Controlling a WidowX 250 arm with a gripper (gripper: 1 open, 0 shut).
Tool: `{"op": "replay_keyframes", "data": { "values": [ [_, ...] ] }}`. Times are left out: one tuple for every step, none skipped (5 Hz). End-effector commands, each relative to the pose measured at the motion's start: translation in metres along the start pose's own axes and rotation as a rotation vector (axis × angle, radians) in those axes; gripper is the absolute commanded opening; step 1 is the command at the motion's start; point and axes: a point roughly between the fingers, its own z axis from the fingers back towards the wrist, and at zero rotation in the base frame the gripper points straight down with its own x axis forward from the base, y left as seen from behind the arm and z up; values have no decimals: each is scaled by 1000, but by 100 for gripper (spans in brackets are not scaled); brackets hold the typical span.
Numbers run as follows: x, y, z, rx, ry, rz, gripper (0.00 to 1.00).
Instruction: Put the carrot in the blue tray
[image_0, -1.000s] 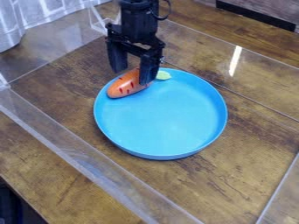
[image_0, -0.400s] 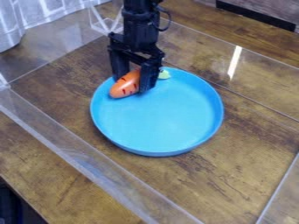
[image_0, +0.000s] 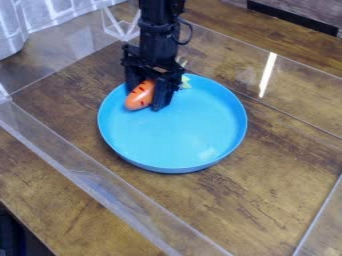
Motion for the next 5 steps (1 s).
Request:
{"op": "replay_keyframes", "data": {
  "values": [
    [5,12,23,21,-52,23,0],
    [4,12,29,29,-53,24,0],
    [3,13,35,36,-54,24,0],
    [2,13,42,41,-57,25,0],
    [2,13,48,47,-61,26,0]
  ]
}}
